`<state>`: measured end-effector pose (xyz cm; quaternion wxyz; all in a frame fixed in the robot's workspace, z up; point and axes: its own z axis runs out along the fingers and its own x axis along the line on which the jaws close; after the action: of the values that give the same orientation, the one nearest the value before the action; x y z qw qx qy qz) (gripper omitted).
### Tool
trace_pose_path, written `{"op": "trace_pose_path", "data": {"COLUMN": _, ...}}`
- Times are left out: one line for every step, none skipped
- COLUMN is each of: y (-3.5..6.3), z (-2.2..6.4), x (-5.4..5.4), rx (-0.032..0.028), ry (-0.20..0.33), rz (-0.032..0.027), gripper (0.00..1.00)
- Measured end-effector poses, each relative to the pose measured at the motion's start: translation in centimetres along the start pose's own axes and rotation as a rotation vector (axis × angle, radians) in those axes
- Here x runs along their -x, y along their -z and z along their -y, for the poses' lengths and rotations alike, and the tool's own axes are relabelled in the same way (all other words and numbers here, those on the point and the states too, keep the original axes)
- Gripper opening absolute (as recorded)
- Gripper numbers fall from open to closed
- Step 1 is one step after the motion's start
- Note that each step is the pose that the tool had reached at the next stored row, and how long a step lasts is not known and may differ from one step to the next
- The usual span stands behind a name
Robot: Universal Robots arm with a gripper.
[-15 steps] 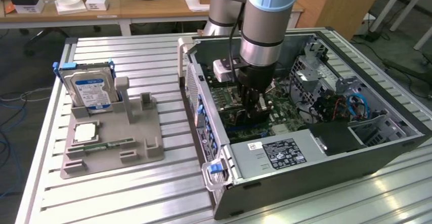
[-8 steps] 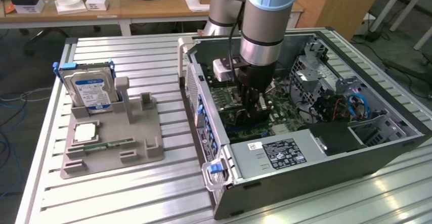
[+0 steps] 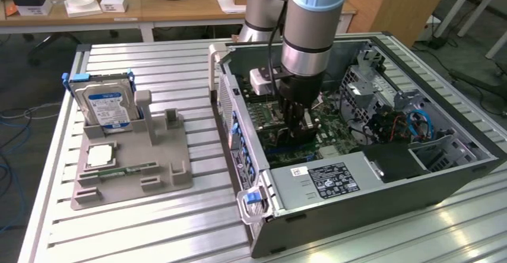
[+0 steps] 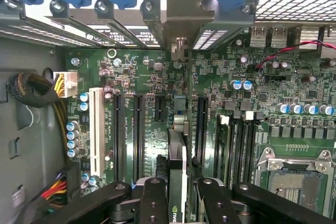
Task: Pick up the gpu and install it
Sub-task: 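Insert the gpu into the slot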
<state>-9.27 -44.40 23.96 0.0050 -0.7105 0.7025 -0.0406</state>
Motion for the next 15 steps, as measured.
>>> {"op": "trace_pose_path", "data": {"y": 0.0, "z": 0.0, "x": 0.03, "rx": -0.0003, "ry": 0.0, "rz": -0.0001, "gripper": 0.26}}
{"op": "trace_pose_path", "data": {"y": 0.0, "z": 0.0, "x": 0.07, "rx": -0.0004, "ry": 0.0, "rz": -0.0001, "gripper": 0.26}}
{"op": "trace_pose_path", "data": {"y": 0.0, "z": 0.01, "x": 0.09, "rx": -0.0005, "ry": 0.0, "rz": 0.0, "gripper": 0.26}}
{"op": "trace_pose_path", "data": {"y": 0.0, "z": 0.01, "x": 0.12, "rx": -0.0006, "ry": 0.0, "rz": 0.0002, "gripper": 0.26}}
{"op": "trace_pose_path", "data": {"y": 0.0, "z": 0.01, "x": 0.13, "rx": -0.0006, "ry": 0.0, "rz": 0.0003, "gripper": 0.26}}
{"op": "trace_pose_path", "data": {"y": -0.01, "z": 0.01, "x": 0.14, "rx": -0.0006, "ry": 0.0, "rz": 0.0003, "gripper": 0.26}}
{"op": "trace_pose_path", "data": {"y": -0.01, "z": 0.01, "x": 0.15, "rx": -0.0006, "ry": 0.0, "rz": 0.0004, "gripper": 0.26}}
{"op": "trace_pose_path", "data": {"y": -0.01, "z": 0.01, "x": 0.15, "rx": -0.0005, "ry": 0.0, "rz": 0.0003, "gripper": 0.26}}
{"op": "trace_pose_path", "data": {"y": 0.0, "z": 0.01, "x": 0.15, "rx": -0.0006, "ry": 0.0, "rz": 0.0003, "gripper": 0.26}}
{"op": "trace_pose_path", "data": {"y": 0.0, "z": 0.0, "x": 0.15, "rx": -0.0006, "ry": 0.0, "rz": 0.0002, "gripper": 0.26}}
{"op": "trace_pose_path", "data": {"y": 0.0, "z": -0.02, "x": 0.15, "rx": -0.0007, "ry": 0.0, "rz": 0.0003, "gripper": 0.26}}
{"op": "trace_pose_path", "data": {"y": 0.0, "z": -0.05, "x": 0.16, "rx": -0.0007, "ry": 0.0, "rz": 0.0003, "gripper": 0.26}}
{"op": "trace_pose_path", "data": {"y": 0.0, "z": -0.08, "x": 0.16, "rx": -0.0008, "ry": 0.0, "rz": 0.0003, "gripper": 0.26}}
{"op": "trace_pose_path", "data": {"y": 0.0, "z": -0.12, "x": 0.16, "rx": -0.0007, "ry": 0.0, "rz": 0.0004, "gripper": 0.26}}
{"op": "trace_pose_path", "data": {"y": -0.01, "z": -0.14, "x": 0.16, "rx": -0.0007, "ry": 0.0, "rz": 0.0005, "gripper": 0.26}}
